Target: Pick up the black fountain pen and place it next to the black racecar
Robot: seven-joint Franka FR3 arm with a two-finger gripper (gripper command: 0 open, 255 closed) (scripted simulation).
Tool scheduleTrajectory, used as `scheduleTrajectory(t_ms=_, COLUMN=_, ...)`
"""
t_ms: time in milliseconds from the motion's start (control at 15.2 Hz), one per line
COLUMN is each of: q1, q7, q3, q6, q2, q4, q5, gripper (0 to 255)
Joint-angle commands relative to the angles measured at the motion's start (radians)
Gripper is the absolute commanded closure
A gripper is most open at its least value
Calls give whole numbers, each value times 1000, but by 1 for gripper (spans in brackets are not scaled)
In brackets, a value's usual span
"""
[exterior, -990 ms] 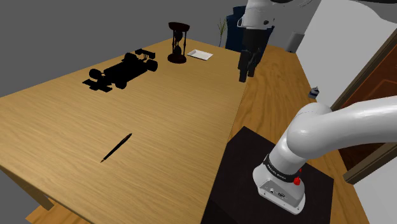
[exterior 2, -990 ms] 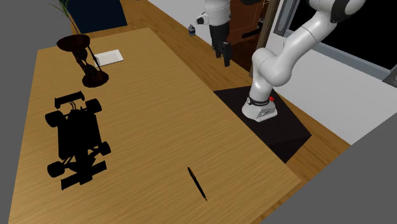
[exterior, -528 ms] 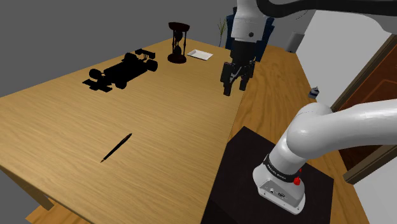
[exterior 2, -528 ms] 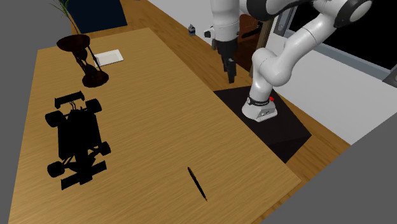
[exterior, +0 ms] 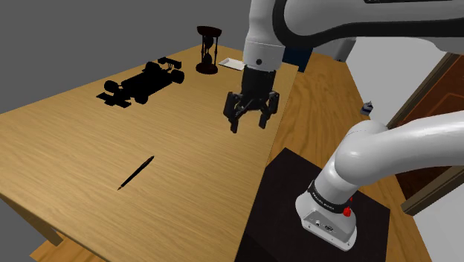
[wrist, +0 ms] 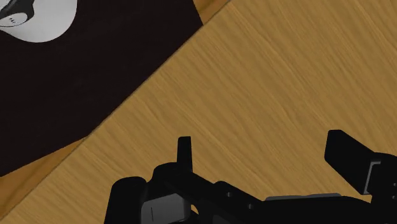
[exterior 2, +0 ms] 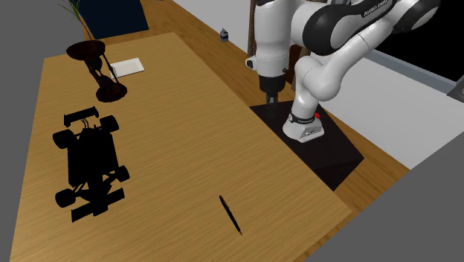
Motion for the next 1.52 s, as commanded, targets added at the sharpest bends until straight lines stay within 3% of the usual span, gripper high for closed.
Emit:
scheduleTrajectory(t_ms=0, q1=-13, q7=92, q3=59, q6=52, q2=37, q4=10, q5=36, gripper=0)
scheduleTrajectory(t_ms=462, q1=-103, q7=418, q3=295, q6=251, q2=240, q4=111, q5=91, gripper=0)
scheduleTrajectory(t_ms=792, q1=-225, q7=687, q3=486, q6=398, q2=441, q4=223, q5=16, gripper=0)
scheduleTrajectory(t_ms=990, q1=-321, q7=895, q3=617, q6=483, q2=603, q4=301, q5=-118, gripper=0)
scheduleTrajectory(t_ms=1122, q1=-376, q7=1080, q3=698, q6=531, q2=751, q4=359, q5=-282, gripper=0)
scheduleTrajectory(t_ms=1188, q1=-380, q7=1187, q3=717, q6=546, q2=838, q4=391, q5=-389, gripper=0)
scheduleTrajectory(t_ms=1320, q1=-315, q7=1376, q3=677, q6=549, q2=990, q4=464, q5=-575, gripper=0)
scheduleTrajectory(t_ms=1452, q1=-212, q7=1504, q3=588, q6=539, q2=1092, q4=544, q5=-684, gripper=0)
